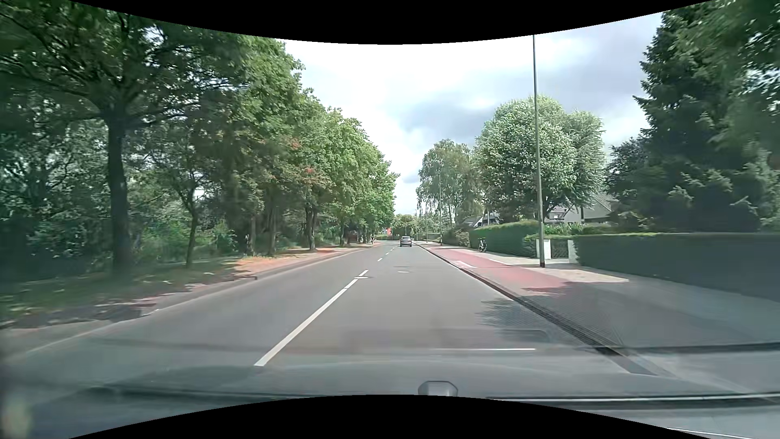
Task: Follow the waypoints while adhering to traffic rules and regulations
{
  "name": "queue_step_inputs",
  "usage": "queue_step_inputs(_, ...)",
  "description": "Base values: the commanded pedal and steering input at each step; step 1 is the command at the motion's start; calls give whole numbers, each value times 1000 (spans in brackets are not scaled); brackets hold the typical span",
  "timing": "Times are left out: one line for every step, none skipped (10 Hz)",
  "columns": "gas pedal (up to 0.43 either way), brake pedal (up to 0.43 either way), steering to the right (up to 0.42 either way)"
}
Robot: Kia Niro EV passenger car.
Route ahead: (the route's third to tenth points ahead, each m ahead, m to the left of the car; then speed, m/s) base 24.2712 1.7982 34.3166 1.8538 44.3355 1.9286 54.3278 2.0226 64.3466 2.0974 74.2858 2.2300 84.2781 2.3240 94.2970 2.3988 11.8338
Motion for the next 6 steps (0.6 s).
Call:
queue_step_inputs(138,18,1)
queue_step_inputs(138,18,1)
queue_step_inputs(138,18,1)
queue_step_inputs(138,18,1)
queue_step_inputs(138,18,1)
queue_step_inputs(150,18,1)
